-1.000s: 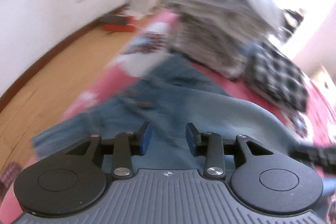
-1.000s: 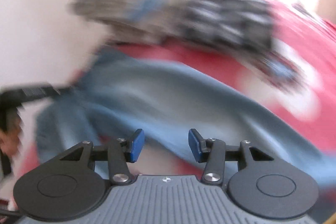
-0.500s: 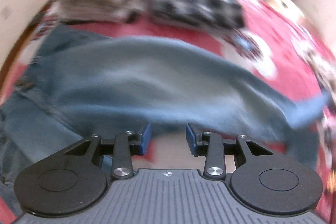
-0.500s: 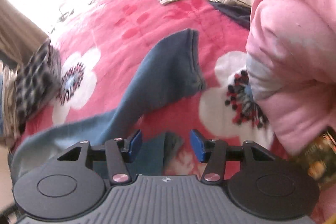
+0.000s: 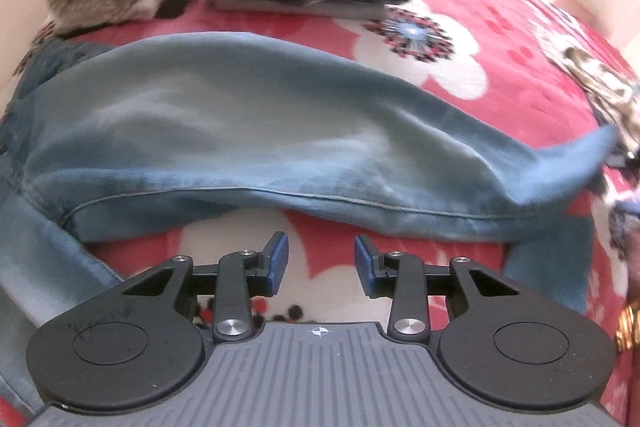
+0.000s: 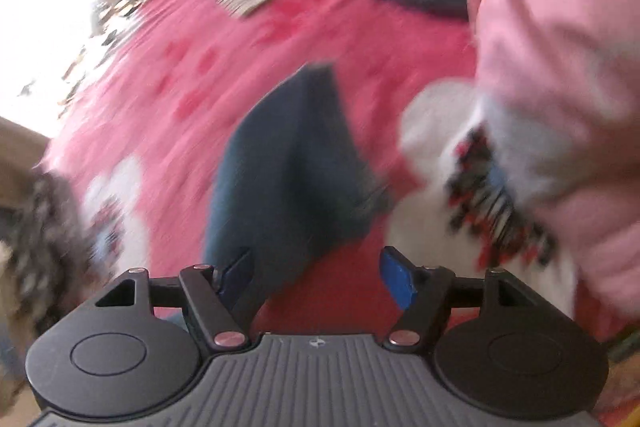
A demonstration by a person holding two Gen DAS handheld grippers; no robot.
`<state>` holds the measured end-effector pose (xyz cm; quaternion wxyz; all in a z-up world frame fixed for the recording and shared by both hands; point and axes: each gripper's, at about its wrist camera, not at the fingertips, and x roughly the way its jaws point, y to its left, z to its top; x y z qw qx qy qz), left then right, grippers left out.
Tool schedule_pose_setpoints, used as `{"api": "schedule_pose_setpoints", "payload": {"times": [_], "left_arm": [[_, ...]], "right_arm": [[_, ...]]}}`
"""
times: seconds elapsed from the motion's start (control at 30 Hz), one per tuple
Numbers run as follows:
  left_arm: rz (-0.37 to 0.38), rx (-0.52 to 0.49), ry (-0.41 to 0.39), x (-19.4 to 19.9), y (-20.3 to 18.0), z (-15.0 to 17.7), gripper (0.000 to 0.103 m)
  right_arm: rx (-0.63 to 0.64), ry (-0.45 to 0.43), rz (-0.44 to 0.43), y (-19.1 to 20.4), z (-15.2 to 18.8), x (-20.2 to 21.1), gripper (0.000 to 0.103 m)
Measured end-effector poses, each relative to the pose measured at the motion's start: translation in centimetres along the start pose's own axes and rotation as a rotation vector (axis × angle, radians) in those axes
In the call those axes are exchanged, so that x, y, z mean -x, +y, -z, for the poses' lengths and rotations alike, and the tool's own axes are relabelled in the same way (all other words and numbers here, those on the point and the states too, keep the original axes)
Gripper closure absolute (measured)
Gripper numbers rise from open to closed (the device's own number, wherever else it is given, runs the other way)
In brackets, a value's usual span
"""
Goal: Fold clothes
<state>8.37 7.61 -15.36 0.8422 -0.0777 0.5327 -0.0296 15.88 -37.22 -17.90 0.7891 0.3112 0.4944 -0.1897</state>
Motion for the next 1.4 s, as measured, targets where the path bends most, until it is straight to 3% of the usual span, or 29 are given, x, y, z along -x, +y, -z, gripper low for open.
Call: {"api": "schedule_pose_setpoints", "payload": {"times": [0.17,0.2,0.27,0.3,0.33,0.43,0.53,0.7,0.77,0.83,0.93,1.0,1.1,1.2,1.27,1.37,1.4], "left_arm": [[-0.034,-0.022,0.010,-0.6,0.5,-0.3,0.067],[-0.036,-0.028,0.008,-0.6,0.4,-0.4,0.067],[-0.040,-0.041,0.002,-0.5,0.1,-0.5,0.067],[-0.043,-0.048,-0.002,-0.5,-0.1,-0.5,0.067],[-0.046,-0.053,-0.005,-0.5,-0.3,-0.5,0.067],[-0.061,-0.059,-0.009,-1.1,-0.7,-0.7,0.067],[-0.068,-0.047,-0.014,-1.5,-0.6,-1.1,0.067],[-0.072,-0.034,-0.024,-1.9,-0.2,-1.5,0.067],[-0.065,-0.032,-0.023,-1.9,0.4,-1.4,0.067],[-0.059,-0.028,-0.023,-1.9,1.1,-1.4,0.067],[-0.036,-0.010,-0.026,-1.4,2.2,-1.5,0.067],[-0.008,0.003,-0.037,-0.9,3.0,-1.7,0.067],[0.033,0.018,-0.062,0.0,4.4,-1.9,0.067],[0.052,0.057,-0.094,0.7,6.0,-2.3,0.067],[0.039,0.094,-0.110,1.0,7.3,-2.5,0.067],[0.027,0.151,-0.124,1.2,9.6,-2.5,0.067],[0.024,0.169,-0.127,1.2,10.4,-2.5,0.067]], "right_arm": [[0.114,0.033,0.017,0.6,-1.9,-4.5,0.032],[0.138,0.047,0.004,0.8,-2.1,-5.1,0.037],[0.209,0.067,-0.004,1.5,-2.3,-5.9,0.050],[0.262,0.072,-0.005,2.2,-2.3,-5.7,0.074],[0.308,0.087,-0.020,2.6,-2.4,-5.3,0.082],[0.461,0.110,-0.034,4.5,-3.4,-2.1,0.083],[0.611,0.156,0.011,5.2,-4.3,2.7,0.083],[0.662,0.376,0.117,3.7,-4.1,7.2,0.083],[0.722,0.461,0.178,4.1,-2.6,7.5,0.079],[0.802,0.493,0.246,5.1,-0.9,8.1,0.061],[0.927,0.410,0.317,7.7,0.4,10.2,0.054],[0.967,0.329,0.298,10.5,0.6,11.7,0.054],[0.984,0.228,0.029,16.6,2.0,13.0,0.052],[0.945,0.276,-0.309,24.3,5.9,10.7,0.051],[0.969,0.298,-0.474,29.8,9.5,8.4,0.051],[1.058,0.338,-0.642,38.7,16.3,3.6,0.051],[1.103,0.351,-0.646,41.0,18.4,2.1,0.051]]}}
